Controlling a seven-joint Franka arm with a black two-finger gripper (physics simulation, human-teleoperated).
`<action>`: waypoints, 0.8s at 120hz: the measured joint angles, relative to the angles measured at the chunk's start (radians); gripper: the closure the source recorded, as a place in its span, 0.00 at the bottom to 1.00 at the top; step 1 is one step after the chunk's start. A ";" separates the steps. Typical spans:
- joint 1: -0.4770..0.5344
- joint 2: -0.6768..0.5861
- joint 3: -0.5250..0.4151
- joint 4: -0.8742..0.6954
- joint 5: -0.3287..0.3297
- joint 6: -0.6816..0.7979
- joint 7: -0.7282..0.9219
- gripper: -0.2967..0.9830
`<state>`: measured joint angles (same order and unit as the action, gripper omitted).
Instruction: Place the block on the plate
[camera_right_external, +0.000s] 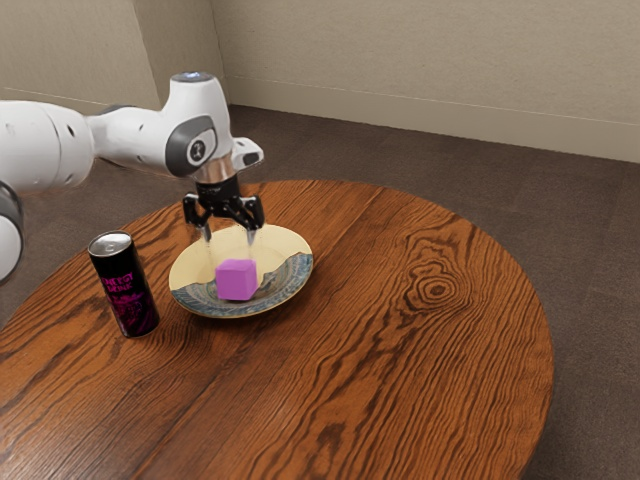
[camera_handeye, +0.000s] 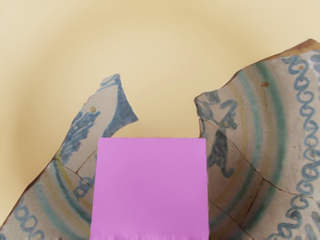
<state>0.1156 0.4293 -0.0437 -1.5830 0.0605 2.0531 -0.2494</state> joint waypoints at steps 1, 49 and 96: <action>0.000 -0.004 -0.001 -0.001 0.000 -0.001 0.000 0.26; -0.030 -0.305 -0.097 -0.063 -0.009 -0.191 -0.001 0.24; -0.032 -0.473 -0.193 -0.026 -0.042 -0.430 0.010 0.23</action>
<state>0.0838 -0.0437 -0.2370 -1.6086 0.0186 1.6232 -0.2398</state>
